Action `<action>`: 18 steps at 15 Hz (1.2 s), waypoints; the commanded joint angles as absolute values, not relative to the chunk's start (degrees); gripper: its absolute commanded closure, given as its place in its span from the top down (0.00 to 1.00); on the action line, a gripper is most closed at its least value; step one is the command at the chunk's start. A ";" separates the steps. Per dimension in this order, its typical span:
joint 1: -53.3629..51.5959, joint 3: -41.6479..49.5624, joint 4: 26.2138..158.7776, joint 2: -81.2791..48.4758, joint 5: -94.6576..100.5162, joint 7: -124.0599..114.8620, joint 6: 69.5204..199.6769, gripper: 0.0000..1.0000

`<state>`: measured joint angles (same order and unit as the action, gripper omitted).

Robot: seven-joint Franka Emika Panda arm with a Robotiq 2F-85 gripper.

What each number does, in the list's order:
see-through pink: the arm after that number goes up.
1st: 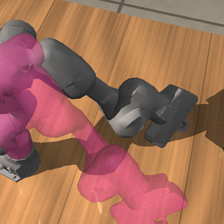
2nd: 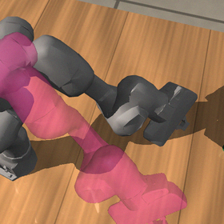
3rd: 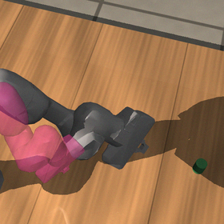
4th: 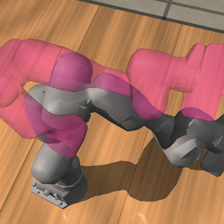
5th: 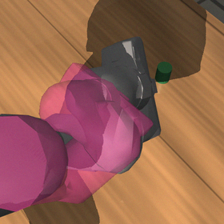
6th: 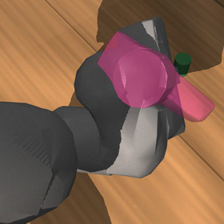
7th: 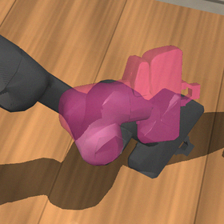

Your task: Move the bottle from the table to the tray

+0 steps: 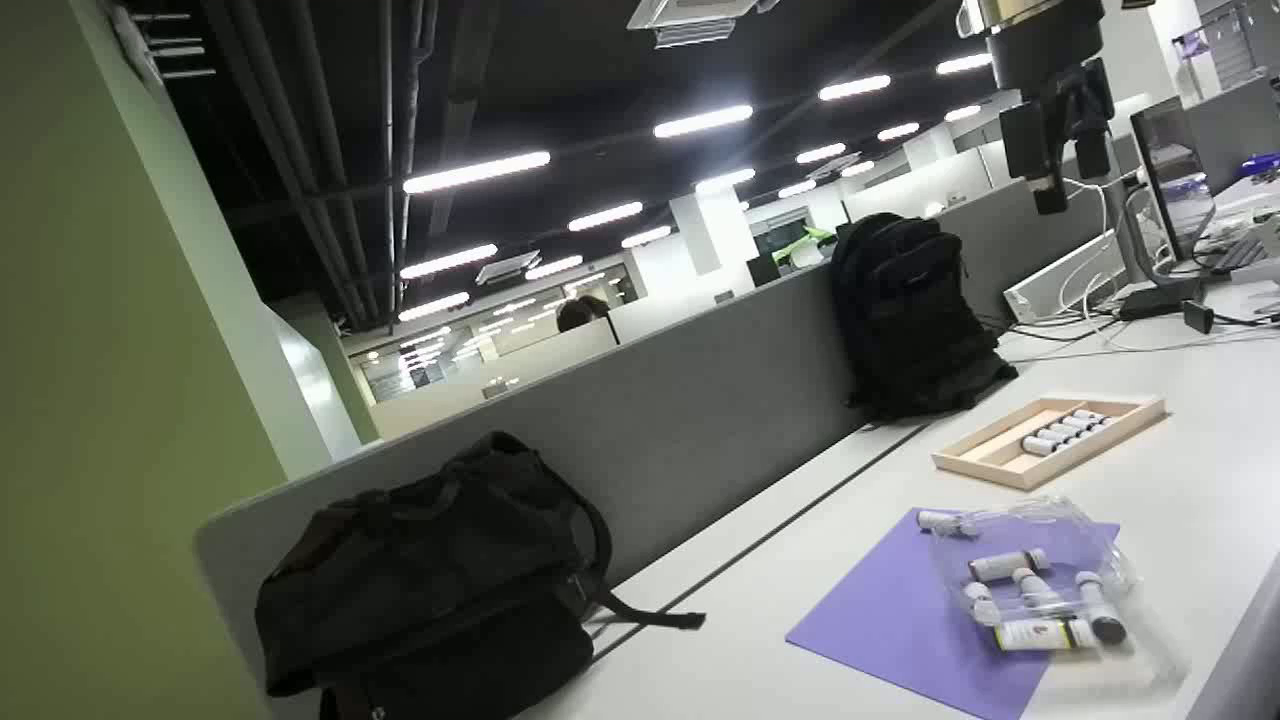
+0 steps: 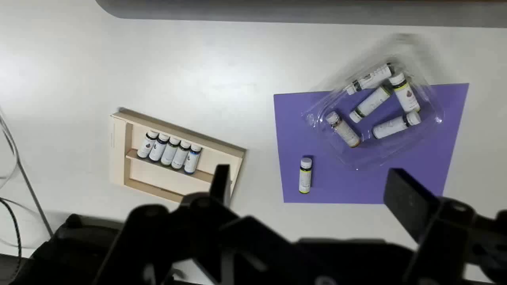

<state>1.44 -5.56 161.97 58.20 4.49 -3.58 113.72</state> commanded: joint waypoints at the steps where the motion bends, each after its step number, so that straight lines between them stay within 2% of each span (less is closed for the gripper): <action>1: 0.88 -5.10 161.91 58.05 4.95 -4.01 113.32 1.00; 9: 0.87 -5.08 162.11 57.34 4.95 -4.02 113.24 1.00; 14: -0.68 -5.38 156.81 39.97 4.27 -1.90 128.21 1.00; 18: -2.29 -5.99 150.51 25.81 4.72 -0.36 132.76 1.00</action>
<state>-1.17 -5.74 157.38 37.05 4.38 -1.04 131.28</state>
